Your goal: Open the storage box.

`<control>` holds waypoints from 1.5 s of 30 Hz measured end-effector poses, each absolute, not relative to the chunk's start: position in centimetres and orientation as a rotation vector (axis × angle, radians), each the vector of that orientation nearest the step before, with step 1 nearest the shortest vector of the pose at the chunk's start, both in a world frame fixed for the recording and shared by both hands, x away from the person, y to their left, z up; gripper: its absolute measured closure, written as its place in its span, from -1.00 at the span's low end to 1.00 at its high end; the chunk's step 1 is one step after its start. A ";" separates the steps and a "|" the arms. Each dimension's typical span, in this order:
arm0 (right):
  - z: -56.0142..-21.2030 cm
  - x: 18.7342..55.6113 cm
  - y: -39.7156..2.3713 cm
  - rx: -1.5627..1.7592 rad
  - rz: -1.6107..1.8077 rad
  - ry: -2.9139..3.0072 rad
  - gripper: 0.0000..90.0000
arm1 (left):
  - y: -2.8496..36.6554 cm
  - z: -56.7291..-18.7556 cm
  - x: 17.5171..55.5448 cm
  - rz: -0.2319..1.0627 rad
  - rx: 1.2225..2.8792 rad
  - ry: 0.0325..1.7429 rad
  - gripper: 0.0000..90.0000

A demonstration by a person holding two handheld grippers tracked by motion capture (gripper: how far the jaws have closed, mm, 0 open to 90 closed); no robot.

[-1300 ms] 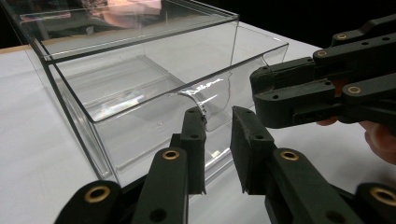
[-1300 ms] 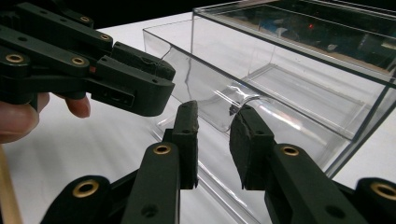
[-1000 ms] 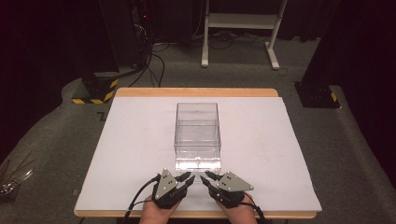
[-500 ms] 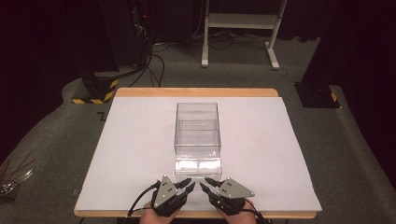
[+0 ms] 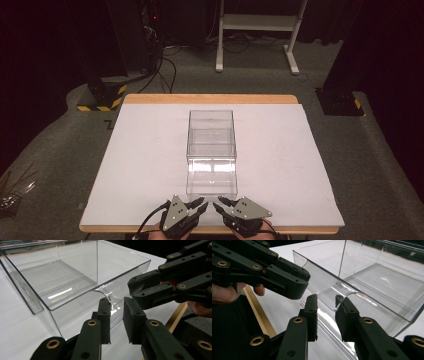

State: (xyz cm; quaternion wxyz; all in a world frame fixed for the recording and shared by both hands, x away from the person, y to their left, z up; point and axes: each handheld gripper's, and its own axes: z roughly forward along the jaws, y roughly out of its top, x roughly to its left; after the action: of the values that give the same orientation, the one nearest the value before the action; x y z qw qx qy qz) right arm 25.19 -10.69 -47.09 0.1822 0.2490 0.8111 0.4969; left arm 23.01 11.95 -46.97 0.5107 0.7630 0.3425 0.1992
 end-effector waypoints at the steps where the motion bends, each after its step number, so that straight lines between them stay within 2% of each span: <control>1: -47.1 25.2 -10.7 0.705 1.402 2.290 0.59 | 11.9 -47.0 23.0 0.476 1.836 0.828 0.69; 13: -46.8 24.9 -10.8 0.703 1.394 2.292 0.57 | 12.3 -46.8 22.7 0.485 1.841 0.822 0.67; 21: -45.7 24.2 -12.9 0.745 1.430 2.244 0.55 | 13.8 -45.6 21.9 0.467 1.827 0.816 0.65; 27: -44.1 24.1 -14.9 0.789 1.467 2.147 0.55 | 15.9 -44.0 21.6 0.535 1.750 0.827 0.64; 30: -43.6 24.6 -15.8 0.818 1.470 2.110 0.55 | 17.9 -43.3 22.5 0.573 1.693 0.883 0.64; 45: -43.2 27.0 -18.4 0.895 1.428 2.023 0.56 | 21.9 -43.1 25.1 0.653 1.643 1.008 0.64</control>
State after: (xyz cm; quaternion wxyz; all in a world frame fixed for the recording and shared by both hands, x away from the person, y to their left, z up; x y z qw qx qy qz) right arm 27.01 -18.36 -43.16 0.2516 0.3289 0.7435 0.5251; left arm 25.13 21.92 -43.09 0.5255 0.6868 0.4213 0.2731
